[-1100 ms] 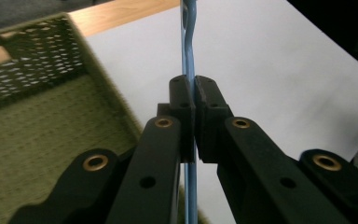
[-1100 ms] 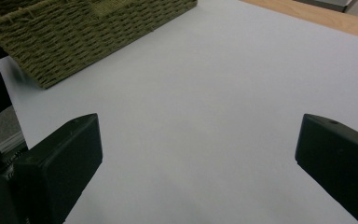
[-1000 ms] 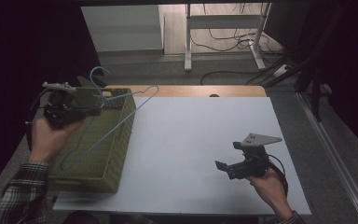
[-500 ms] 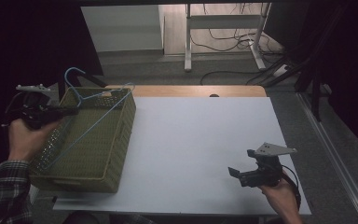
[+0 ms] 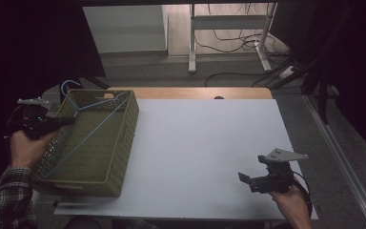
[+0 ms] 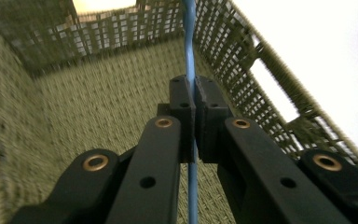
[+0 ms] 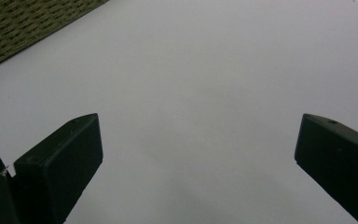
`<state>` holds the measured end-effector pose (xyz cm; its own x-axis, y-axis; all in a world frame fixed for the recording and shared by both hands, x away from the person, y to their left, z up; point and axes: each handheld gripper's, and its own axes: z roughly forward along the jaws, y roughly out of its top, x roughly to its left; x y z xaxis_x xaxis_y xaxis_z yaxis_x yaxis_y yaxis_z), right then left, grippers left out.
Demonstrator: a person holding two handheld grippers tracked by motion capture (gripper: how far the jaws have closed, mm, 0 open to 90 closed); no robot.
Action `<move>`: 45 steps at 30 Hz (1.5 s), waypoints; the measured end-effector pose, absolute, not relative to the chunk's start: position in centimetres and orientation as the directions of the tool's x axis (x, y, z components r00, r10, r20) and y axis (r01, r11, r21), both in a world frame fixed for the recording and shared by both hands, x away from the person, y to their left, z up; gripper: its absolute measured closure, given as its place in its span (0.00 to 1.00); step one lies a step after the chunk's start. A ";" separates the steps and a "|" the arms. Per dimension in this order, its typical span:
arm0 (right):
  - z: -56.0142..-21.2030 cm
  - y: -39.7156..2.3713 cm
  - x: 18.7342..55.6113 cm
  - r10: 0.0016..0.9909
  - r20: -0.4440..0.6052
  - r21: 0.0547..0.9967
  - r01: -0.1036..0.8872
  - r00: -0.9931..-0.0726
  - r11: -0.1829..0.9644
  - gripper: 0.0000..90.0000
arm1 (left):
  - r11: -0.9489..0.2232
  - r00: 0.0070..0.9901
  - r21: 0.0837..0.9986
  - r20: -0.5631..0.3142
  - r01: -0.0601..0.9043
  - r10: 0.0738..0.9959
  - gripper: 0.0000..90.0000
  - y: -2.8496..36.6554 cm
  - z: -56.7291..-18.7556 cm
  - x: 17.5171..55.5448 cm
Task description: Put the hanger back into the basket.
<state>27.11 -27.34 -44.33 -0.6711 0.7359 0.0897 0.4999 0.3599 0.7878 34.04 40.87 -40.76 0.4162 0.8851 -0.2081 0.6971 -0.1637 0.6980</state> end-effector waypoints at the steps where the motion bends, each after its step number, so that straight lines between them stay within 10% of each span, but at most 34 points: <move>1: -44.4 -27.3 27.1 0.735 0.090 0.785 0.502 -0.672 0.363 0.00 | -0.164 0.412 0.689 -0.212 0.706 0.886 0.97 40.9 -41.3 34.2; 13: -44.8 -27.2 27.2 0.736 0.061 0.774 0.497 -0.675 0.392 0.01 | -0.147 0.300 0.600 -0.163 0.787 0.940 0.95 41.0 -45.0 35.0; 26: -44.4 -27.8 26.6 0.746 0.039 0.782 0.485 -0.665 0.392 0.01 | -0.182 0.459 0.763 -0.165 0.620 0.873 0.20 35.7 -40.9 30.6; 34: -44.2 -28.5 26.1 0.755 0.040 0.785 0.488 -0.655 0.382 0.00 | -0.148 0.568 0.826 -0.232 0.544 0.790 0.06 30.4 -40.5 26.6; 45: -44.9 -28.8 25.5 0.757 0.037 0.773 0.499 -0.652 0.392 0.00 | -0.365 0.639 0.760 -0.085 0.537 0.764 0.03 24.6 -44.8 24.0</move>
<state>25.52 -28.85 -44.90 -0.6523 0.7571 0.0368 0.4989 0.3923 0.7728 23.99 24.64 -44.81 0.6392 0.7643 -0.0848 0.5374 -0.3651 0.7601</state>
